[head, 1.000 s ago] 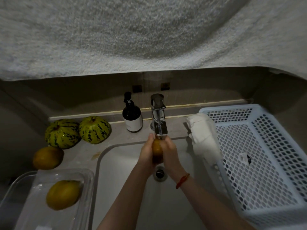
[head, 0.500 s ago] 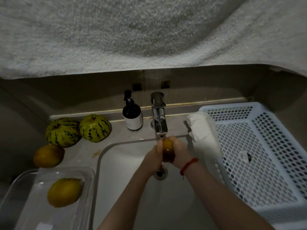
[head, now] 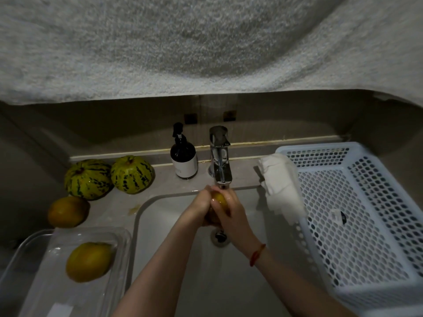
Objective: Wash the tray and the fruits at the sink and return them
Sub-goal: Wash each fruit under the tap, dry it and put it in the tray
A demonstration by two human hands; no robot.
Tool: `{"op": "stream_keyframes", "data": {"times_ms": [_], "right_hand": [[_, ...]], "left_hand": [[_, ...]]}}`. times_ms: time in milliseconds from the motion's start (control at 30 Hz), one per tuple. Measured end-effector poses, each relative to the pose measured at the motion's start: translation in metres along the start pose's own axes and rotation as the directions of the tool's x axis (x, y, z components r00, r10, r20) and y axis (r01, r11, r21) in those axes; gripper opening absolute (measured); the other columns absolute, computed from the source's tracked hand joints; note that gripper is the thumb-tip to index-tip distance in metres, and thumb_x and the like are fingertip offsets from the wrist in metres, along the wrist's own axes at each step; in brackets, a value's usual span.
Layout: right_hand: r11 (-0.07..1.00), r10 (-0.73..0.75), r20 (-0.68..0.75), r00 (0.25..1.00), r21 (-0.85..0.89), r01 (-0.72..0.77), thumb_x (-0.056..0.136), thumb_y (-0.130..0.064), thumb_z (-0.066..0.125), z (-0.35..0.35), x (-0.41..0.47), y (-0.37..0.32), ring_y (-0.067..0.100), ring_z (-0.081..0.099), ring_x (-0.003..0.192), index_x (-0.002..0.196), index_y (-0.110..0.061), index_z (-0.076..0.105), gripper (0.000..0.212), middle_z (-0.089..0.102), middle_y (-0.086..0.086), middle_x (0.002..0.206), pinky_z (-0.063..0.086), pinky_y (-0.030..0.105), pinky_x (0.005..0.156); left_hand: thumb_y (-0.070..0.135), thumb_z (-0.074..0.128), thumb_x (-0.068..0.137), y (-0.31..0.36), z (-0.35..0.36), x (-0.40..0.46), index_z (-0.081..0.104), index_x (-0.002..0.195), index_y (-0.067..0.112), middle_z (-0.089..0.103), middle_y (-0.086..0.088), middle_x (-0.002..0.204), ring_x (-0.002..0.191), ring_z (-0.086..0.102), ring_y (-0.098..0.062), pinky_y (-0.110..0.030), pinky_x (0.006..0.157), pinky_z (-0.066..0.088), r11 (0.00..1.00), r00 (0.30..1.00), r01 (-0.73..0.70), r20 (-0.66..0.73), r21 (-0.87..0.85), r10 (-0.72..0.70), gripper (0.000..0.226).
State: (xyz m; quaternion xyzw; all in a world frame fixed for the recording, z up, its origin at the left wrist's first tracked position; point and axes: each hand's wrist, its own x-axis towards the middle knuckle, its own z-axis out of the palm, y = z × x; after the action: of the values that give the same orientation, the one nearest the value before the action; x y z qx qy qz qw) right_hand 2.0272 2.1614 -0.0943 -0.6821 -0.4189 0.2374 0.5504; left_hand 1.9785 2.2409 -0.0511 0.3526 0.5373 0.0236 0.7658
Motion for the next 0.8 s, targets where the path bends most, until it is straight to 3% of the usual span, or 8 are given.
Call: {"op": "stream_keyframes", "data": {"times_ms": [133,233,300,433,533,600,700,800], "right_hand": [[0.967,0.222,-0.160,0.962,0.165,-0.195,0.090,-0.024,0.056,0.002,0.004,-0.006,0.017,0.063,0.079,0.078,-0.031,0.059,0.014,0.063,0.000,0.082,0.054,0.029,0.068],[0.753,0.623,-0.235,0.746,0.439,-0.491,0.088,-0.021,0.059,0.005,0.019,-0.016,0.024,0.061,0.079,0.073,-0.018,0.062,0.015,0.061,0.005,0.075,0.052,0.031,0.061],[0.556,0.791,-0.092,0.605,0.521,-0.648,0.090,-0.023,0.057,-0.001,0.031,-0.019,0.026,0.059,0.086,0.081,-0.011,0.061,0.016,0.059,0.008,0.085,0.054,0.039,0.078],[0.335,0.861,0.111,0.496,0.609,-0.719,0.096,-0.016,0.047,-0.012,0.043,-0.017,0.040,0.049,0.118,0.121,0.003,0.053,0.032,0.051,0.022,0.125,0.038,0.051,0.104],[0.373,0.829,0.080,0.554,0.658,-0.654,0.097,-0.019,0.045,-0.006,0.037,-0.024,0.040,0.047,0.119,0.119,0.000,0.053,0.031,0.050,0.021,0.124,0.039,0.050,0.104],[0.592,0.719,-0.012,0.695,0.533,-0.604,0.097,-0.025,0.046,0.002,0.027,-0.023,0.034,0.052,0.111,0.108,-0.011,0.055,0.019,0.053,0.013,0.111,0.045,0.043,0.096],[0.957,0.253,0.013,0.967,0.141,-0.253,0.094,-0.020,0.055,0.000,0.004,-0.019,0.015,0.055,0.099,0.109,-0.019,0.053,0.015,0.054,0.000,0.103,0.042,0.012,0.081],[0.993,0.078,0.136,0.988,0.074,-0.088,0.092,-0.017,0.058,-0.014,-0.002,-0.008,-0.006,0.054,0.098,0.124,-0.020,0.049,0.034,0.050,-0.019,0.107,0.042,0.004,0.080]], "left_hand": [[0.059,0.022,0.095,-0.005,0.000,0.002,0.057,0.091,0.014,0.070,-0.009,0.067,0.064,0.065,-0.017,-0.026,0.063,0.057,0.975,0.989,-0.138,0.077,0.175,0.126,0.057],[0.058,0.026,0.095,-0.016,0.003,0.006,0.053,0.090,0.016,0.058,-0.010,0.092,0.087,0.061,-0.022,-0.035,0.079,0.051,0.917,0.964,-0.236,-0.043,0.321,0.262,0.050],[0.048,0.030,0.099,-0.028,0.001,0.008,0.049,0.097,0.021,0.055,-0.010,0.099,0.085,0.056,-0.018,-0.028,0.071,0.048,0.881,0.914,-0.360,-0.075,0.307,0.400,0.033],[0.035,0.038,0.098,-0.042,-0.002,0.001,0.048,0.103,0.034,0.054,-0.006,0.103,0.090,0.056,-0.017,-0.017,0.068,0.046,0.636,0.687,-0.705,0.081,0.313,0.722,0.010],[0.025,0.044,0.098,-0.038,0.003,-0.001,0.054,0.103,0.021,0.054,-0.007,0.103,0.095,0.054,-0.023,-0.021,0.070,0.049,0.669,0.696,-0.704,0.047,0.237,0.716,0.011],[0.028,0.039,0.100,-0.031,0.006,0.000,0.054,0.099,0.019,0.054,-0.007,0.098,0.089,0.054,-0.023,-0.028,0.063,0.050,0.856,0.853,-0.516,-0.071,0.045,0.517,0.017],[0.042,0.035,0.099,-0.016,0.004,0.002,0.052,0.115,0.008,0.059,-0.015,0.101,0.092,0.056,-0.026,-0.037,0.075,0.046,0.961,0.996,-0.090,-0.016,-0.261,0.089,0.041],[0.057,0.031,0.096,-0.012,-0.005,0.002,0.044,0.124,0.010,0.059,-0.016,0.105,0.089,0.059,-0.028,-0.033,0.070,0.047,0.988,0.998,0.029,0.068,-0.155,-0.019,0.057]]}}
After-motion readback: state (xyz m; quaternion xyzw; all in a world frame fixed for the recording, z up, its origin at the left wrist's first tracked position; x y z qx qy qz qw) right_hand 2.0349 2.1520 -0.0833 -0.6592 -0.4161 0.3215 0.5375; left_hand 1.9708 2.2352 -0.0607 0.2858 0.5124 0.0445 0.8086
